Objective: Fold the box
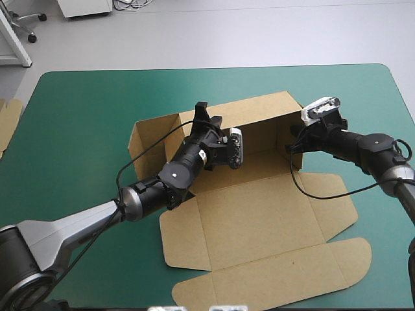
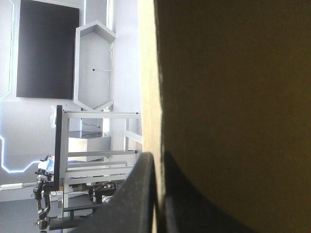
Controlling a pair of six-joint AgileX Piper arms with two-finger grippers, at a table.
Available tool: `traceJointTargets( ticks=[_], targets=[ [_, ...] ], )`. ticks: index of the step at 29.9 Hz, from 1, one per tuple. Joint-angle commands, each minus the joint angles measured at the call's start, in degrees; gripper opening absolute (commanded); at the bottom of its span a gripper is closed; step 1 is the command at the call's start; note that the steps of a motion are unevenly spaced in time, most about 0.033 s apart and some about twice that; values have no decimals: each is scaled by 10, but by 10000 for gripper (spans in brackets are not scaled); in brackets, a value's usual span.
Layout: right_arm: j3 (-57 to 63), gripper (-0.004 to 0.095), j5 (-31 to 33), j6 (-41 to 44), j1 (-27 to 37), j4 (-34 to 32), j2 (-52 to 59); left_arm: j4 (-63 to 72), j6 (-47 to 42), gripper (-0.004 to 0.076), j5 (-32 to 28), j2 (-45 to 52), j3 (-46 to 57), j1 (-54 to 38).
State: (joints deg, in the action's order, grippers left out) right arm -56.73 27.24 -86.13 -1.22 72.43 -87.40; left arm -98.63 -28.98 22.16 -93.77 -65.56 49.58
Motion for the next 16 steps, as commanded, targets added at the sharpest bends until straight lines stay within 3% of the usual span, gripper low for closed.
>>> traceJointTargets(
  ticks=[1, 5, 9, 11, 16],
  targets=[
    [-19, -32, 78, -6, -9, 27, 23, -23, -1, -14, -63, 15, -20, 11],
    [-19, -32, 76, -4, -9, 27, 23, -24, -1, 48, -64, 15, -20, 11],
    [-19, -32, 67, 9, -9, 27, 23, -24, -1, 216, -69, 23, -20, 12],
    [-19, -32, 66, 9, -9, 27, 23, -24, -1, 262, -72, 31, -20, 12],
    [-20, -32, 56, 27, -9, 27, 23, -24, -1, 271, -96, 64, -20, 33]
  ],
)
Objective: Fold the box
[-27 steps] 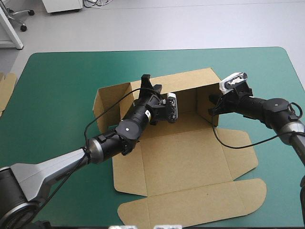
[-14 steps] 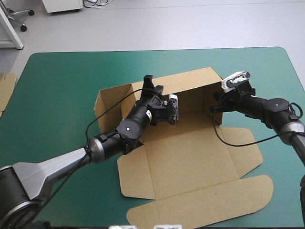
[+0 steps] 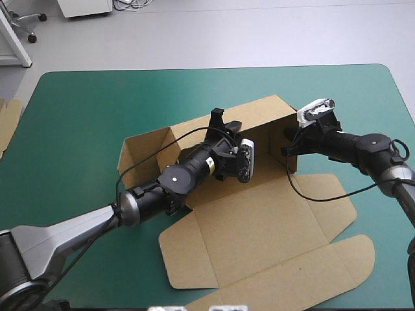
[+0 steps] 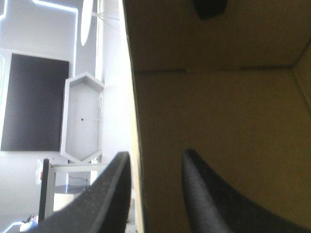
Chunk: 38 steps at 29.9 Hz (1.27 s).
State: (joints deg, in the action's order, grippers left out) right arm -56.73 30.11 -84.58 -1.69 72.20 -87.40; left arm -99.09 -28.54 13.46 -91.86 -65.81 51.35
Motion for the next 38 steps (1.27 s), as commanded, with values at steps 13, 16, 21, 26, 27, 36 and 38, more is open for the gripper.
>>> traceJointTargets(
  ticks=[13, 16, 21, 26, 27, 36, 38],
  targets=[
    [-22, -32, 19, 36, -4, 19, 23, -19, 72, 271, -32, 89, -20, 45],
    [-22, -32, 18, 44, -4, 14, 23, -19, 132, 271, -11, 95, -41, 44],
    [-22, -32, 16, 55, -4, 1, 23, -19, 180, 251, -11, 106, -89, 37],
    [-22, -32, 16, 61, -4, -12, 23, -19, 180, 200, -21, 106, -127, -48],
    [-22, -32, 15, 67, -4, -18, 23, -19, 185, 192, -27, 106, -133, -72],
    [-22, -32, 11, 104, -4, -54, 23, -17, 121, 176, -66, 106, -165, -304],
    [-22, -32, 9, 116, -4, -58, 23, -10, 42, 176, -57, 105, -164, -365]
  ],
)
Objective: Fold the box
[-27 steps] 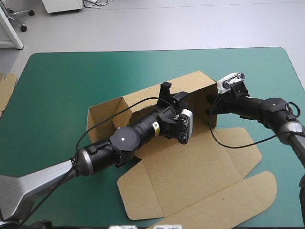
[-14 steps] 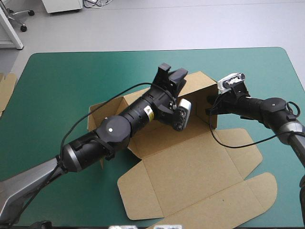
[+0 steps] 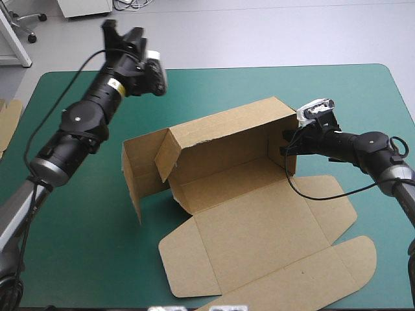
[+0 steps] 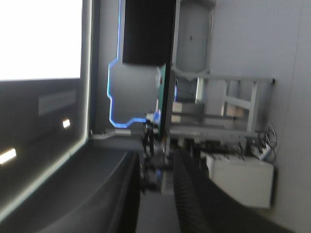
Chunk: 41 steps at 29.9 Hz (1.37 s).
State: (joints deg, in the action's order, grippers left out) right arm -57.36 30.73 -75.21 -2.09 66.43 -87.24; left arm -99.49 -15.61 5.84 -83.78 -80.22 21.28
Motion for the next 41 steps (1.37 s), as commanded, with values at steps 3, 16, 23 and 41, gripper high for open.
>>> traceJointTargets(
  ticks=[3, 16, 23, 41],
  targets=[
    [-15, -32, -4, 41, 0, -11, 22, 26, -216, 176, 68, 17, -15, -138],
    [-15, -32, -20, 128, 0, -76, 22, 326, -294, 170, 164, -11, 116, -261],
    [-18, -32, -15, 241, 0, -160, 22, 592, -126, 104, 226, -17, 163, -259],
    [-265, -32, 188, 499, 0, -386, 22, 840, 48, 68, 423, -17, 160, -259]
  ],
)
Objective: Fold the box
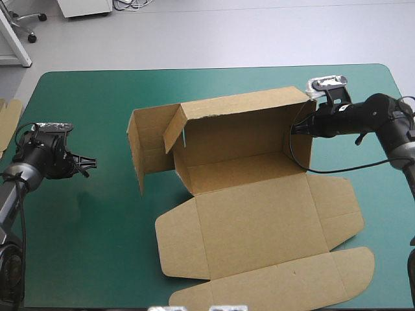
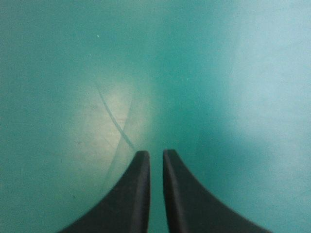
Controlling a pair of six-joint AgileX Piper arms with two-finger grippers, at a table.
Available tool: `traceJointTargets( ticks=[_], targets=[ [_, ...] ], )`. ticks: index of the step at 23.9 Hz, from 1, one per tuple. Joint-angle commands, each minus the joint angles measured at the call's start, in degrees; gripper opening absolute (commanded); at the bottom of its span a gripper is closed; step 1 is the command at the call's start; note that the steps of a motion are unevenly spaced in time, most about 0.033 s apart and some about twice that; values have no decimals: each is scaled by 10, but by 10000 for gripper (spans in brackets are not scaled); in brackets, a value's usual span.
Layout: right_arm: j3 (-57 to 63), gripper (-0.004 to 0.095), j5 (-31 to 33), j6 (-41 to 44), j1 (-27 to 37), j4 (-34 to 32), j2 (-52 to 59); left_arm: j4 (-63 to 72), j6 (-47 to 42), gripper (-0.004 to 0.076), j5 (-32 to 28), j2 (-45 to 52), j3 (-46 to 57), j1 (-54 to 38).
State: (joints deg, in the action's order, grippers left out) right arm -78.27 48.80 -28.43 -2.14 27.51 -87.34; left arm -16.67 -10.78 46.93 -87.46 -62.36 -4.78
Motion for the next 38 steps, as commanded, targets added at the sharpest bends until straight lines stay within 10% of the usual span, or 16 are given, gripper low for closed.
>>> traceJointTargets(
  ticks=[1, 14, 25, 33, 38],
  targets=[
    [-70, -32, 16, 38, 0, -3, 23, 16, -1, 68, 15, 20, -19, 1],
    [-251, -31, 227, 126, 0, -58, -82, 64, 14, 68, 64, 21, -47, 1],
    [-274, -11, 216, 139, 0, -80, -167, 88, 27, 68, 79, 22, -86, 1],
    [-274, 375, 128, 127, -1, -81, -171, 88, 27, 69, 84, 22, -86, 1],
    [-274, 419, 102, 122, -1, -78, -171, 88, 29, 68, 85, 22, -86, 1]
  ],
)
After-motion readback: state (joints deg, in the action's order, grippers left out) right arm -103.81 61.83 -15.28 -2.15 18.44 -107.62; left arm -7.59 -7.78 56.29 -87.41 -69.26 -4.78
